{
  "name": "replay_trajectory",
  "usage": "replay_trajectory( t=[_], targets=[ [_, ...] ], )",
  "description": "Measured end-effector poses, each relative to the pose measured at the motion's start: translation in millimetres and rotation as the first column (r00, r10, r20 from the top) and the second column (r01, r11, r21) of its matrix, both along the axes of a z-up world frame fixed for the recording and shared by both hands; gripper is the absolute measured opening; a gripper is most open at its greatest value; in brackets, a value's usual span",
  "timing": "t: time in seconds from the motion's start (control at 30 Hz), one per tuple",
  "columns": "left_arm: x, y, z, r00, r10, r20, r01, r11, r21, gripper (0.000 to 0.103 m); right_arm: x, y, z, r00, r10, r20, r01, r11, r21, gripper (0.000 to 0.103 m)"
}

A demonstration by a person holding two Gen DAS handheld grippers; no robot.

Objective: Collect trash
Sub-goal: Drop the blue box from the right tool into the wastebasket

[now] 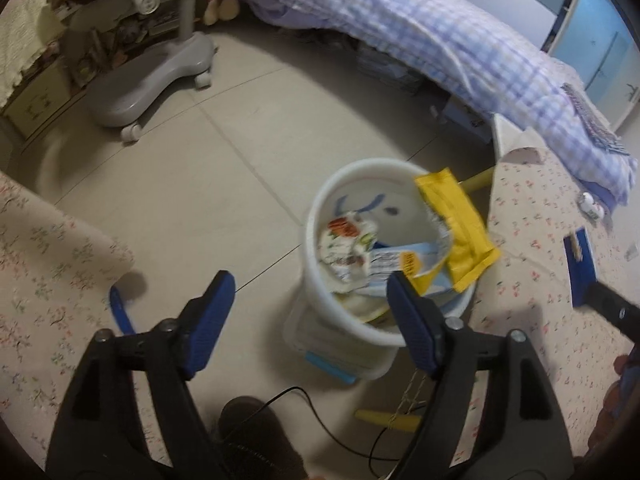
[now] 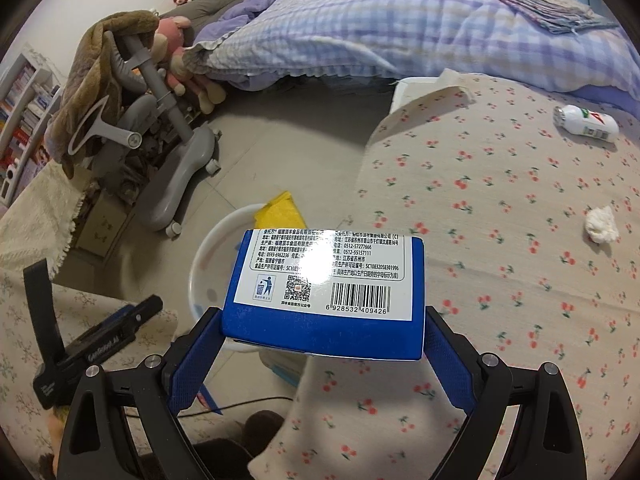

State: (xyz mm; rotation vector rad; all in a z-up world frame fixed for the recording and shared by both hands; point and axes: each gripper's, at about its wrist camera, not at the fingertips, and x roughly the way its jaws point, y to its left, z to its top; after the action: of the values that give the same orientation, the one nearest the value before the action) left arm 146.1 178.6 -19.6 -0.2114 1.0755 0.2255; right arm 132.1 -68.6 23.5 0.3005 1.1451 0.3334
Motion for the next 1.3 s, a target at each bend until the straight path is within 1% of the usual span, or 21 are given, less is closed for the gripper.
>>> replay_trajectory(
  t=[0.07,0.13,0.17,0.33,0.47,0.53,0.63,0.73,0.87,0.93,1.0,1.3],
  targets=[
    [-4.8,3.8,-2.4,0.999,0.031,-0.028,-0.028,0.996,0.084,0.085,4.5,11.6,-2.4,1.000,0.009,0.001,-0.009,1.000,0.004,0.096],
    [-6.2,6.6,-4.9,0.997,0.050,-0.051,-0.042,0.989,0.141,0.087,10.1,22.9,-5.8,1.000,0.017,-0.002,-0.017,1.000,0.006,0.096],
    [-6.4,9.0,-5.9,0.996,0.057,-0.061,-0.048,0.988,0.148,0.088,13.2,28.5,-7.5,1.000,0.020,-0.004,-0.020,1.000,0.008,0.096],
    [-6.0,20.8,-5.2,0.993,0.091,-0.072,-0.083,0.991,0.108,0.090,27.0,57.9,-16.9,0.999,0.038,0.000,-0.038,0.999,0.012,0.096],
    [-6.2,26.3,-3.5,0.991,0.111,-0.074,-0.101,0.987,0.129,0.090,36.4,80.1,-24.8,0.998,0.064,0.007,-0.064,0.998,0.001,0.096],
    [-7.4,31.2,-1.3,0.989,0.134,-0.065,-0.124,0.983,0.135,0.090,40.3,88.1,-27.5,0.997,0.073,0.015,-0.073,0.997,0.001,0.096],
    [-9.4,36.7,0.3,0.986,0.155,-0.062,-0.147,0.982,0.115,0.090,44.9,98.1,-31.5,0.995,0.094,0.024,-0.094,0.995,0.012,0.096],
    [-9.5,39.6,0.3,0.985,0.163,-0.063,-0.156,0.983,0.100,0.090,47.4,103.0,-34.7,0.993,0.114,0.026,-0.115,0.993,0.031,0.097],
    [-9.1,41.7,0.8,0.984,0.168,-0.060,-0.160,0.980,0.117,0.090,47.0,107.1,-33.8,0.990,0.137,0.044,-0.139,0.990,0.033,0.097],
    [-9.4,42.4,0.6,0.983,0.170,-0.063,-0.162,0.980,0.116,0.090,47.4,109.6,-32.9,0.990,0.139,0.039,-0.141,0.989,0.041,0.101],
    [-9.4,43.5,0.2,0.983,0.172,-0.065,-0.164,0.980,0.113,0.090,46.7,108.4,-30.5,0.989,0.140,0.044,-0.142,0.988,0.054,0.102],
    [-10.8,41.6,0.7,0.985,0.155,-0.074,-0.150,0.987,0.063,0.090,38.1,93.7,-17.6,0.990,0.127,0.057,-0.129,0.991,0.038,0.102]
  ],
)
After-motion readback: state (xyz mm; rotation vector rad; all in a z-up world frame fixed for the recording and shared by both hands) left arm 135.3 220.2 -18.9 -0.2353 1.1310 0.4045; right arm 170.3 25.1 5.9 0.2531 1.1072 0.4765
